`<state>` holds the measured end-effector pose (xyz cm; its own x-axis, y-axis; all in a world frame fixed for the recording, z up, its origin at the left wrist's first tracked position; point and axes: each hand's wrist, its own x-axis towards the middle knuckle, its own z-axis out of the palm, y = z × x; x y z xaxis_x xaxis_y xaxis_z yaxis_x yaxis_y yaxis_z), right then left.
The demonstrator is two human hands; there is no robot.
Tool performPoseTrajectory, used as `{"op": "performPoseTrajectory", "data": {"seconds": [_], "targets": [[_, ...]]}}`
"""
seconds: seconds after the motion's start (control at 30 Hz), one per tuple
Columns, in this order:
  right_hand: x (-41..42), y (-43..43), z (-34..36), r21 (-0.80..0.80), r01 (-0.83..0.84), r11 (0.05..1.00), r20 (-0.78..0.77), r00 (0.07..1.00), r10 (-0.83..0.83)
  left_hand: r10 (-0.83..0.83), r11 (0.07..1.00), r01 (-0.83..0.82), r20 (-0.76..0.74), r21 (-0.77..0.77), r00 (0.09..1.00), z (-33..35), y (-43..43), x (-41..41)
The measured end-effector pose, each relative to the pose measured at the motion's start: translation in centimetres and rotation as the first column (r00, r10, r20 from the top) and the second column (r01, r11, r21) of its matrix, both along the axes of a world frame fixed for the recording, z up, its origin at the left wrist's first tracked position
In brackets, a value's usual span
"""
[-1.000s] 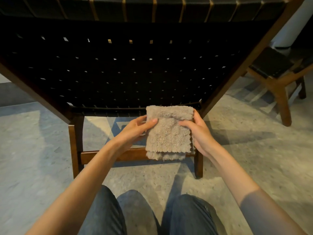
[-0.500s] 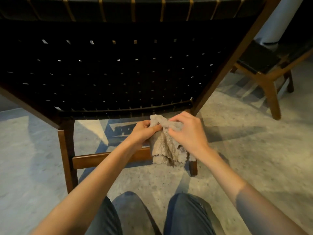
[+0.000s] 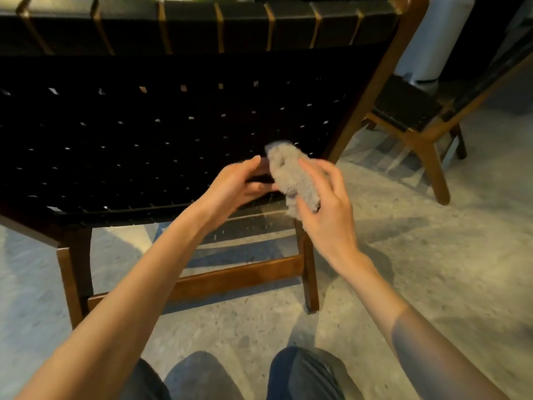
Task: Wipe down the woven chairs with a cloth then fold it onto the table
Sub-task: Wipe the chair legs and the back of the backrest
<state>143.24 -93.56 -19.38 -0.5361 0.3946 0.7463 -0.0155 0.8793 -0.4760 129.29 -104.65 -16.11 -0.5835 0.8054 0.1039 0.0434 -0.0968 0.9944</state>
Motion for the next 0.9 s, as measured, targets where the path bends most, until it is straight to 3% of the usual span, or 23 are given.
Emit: {"op": "performPoseTrajectory", "data": {"seconds": [0.03,0.1,0.13,0.23,0.37,0.43,0.53,0.6,0.7,0.8,0.9], "targets": [[-0.3,0.6,0.8,0.041,0.065,0.997,-0.072,0.996,-0.062,0.118,0.992,-0.124,-0.253,-0.006,0.96,0.3,0.1,-0.4],[-1.4,1.6,2.5,0.116,0.238,0.964,-0.229,0.951,-0.207,0.23,0.956,-0.289,-0.736,0.049,0.636,0.3,0.2,-1.1],[-2.1,2.0,3.4,0.137,0.331,0.933,-0.309,0.91,-0.278,0.209,0.945,-0.321,-0.863,0.057,0.46,0.2,0.1,-1.2],[-4.1,3.2,5.4,0.122,0.493,0.861,-0.47,0.793,-0.387,0.18,0.895,-0.432,-0.975,0.108,0.129,0.0,0.1,-0.8],[-7.2,4.5,6.3,0.101,0.562,0.821,-0.475,0.753,-0.457,0.068,0.853,-0.494,-0.973,0.171,-0.22,1.5,0.7,-1.5],[-8.9,4.8,5.8,0.062,0.527,0.847,-0.453,0.771,-0.447,-0.014,0.817,-0.555,-0.956,0.159,-0.294,2.0,0.8,-2.1],[-10.8,4.7,5.0,-0.16,0.277,0.947,-0.43,0.845,-0.32,-0.078,0.774,-0.608,-0.925,0.179,-0.372,1.8,0.6,-3.0],[-11.5,5.1,4.4,-0.13,0.385,0.914,-0.467,0.789,-0.399,-0.087,0.766,-0.612,-0.91,0.199,-0.405,1.4,0.4,-3.6],[-11.3,5.3,1.2,-0.125,0.361,0.924,-0.38,0.843,-0.381,-0.091,0.757,-0.617,-0.902,0.213,-0.423,1.1,0.4,-3.8],[-9.8,5.1,-1.5,0.011,0.356,0.934,-0.236,0.909,-0.344,-0.065,0.759,-0.605,-0.898,0.238,-0.435,1.0,0.3,-3.8],[-6.9,5.2,-1.4,0.266,0.409,0.873,-0.38,0.877,-0.295,-0.033,0.77,-0.585,-0.901,0.253,-0.432,1.0,0.2,-3.9]]}}
